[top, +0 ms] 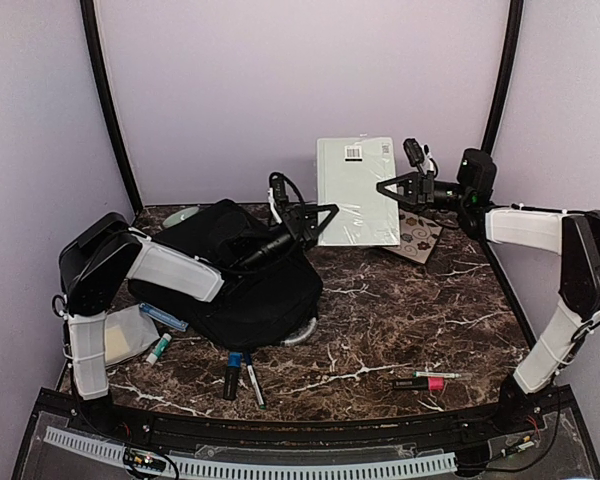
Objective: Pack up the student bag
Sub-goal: Pass from the left arm to the right
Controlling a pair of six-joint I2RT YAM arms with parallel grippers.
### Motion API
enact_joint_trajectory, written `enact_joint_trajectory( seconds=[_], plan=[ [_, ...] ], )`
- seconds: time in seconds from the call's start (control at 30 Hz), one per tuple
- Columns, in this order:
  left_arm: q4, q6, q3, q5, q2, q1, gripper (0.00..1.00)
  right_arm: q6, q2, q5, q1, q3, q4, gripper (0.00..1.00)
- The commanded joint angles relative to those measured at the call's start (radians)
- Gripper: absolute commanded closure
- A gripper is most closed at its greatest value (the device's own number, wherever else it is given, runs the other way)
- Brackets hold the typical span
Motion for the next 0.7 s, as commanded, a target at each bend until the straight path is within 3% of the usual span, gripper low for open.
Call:
enact_joint_trajectory(
  seconds=[0.0, 0.1, 0.27, 0.37, 0.47, 0.67],
  plan=[
    [0.081, 0.040, 0.019, 0.024, -0.043, -0.007, 0.70, -0.057, -0.017, -0.001, 0.005, -0.015, 0.024, 0.96],
    [0.053, 0.054, -0.046, 0.019, -0.061, -0.002, 0.52, -0.117, -0.052, 0.020, -0.016, -0.038, -0.047, 1.00],
    [-0.147, 0.109, -0.199, 0.066, -0.160, 0.016, 0.50, -0.303, -0.136, 0.043, -0.129, -0.051, -0.283, 1.00],
    [-0.504, 0.267, -0.184, 0.086, -0.249, 0.012, 0.50, -0.508, -0.184, 0.079, -0.198, -0.058, -0.493, 1.00],
    [-0.964, 0.509, -0.072, -0.011, -0.313, -0.023, 0.50, -0.692, -0.238, 0.139, -0.238, -0.087, -0.644, 1.00],
    [-1.673, 0.773, 0.338, -0.315, -0.201, -0.128, 0.47, -0.776, -0.303, 0.210, -0.262, -0.146, -0.661, 1.00]
  ],
)
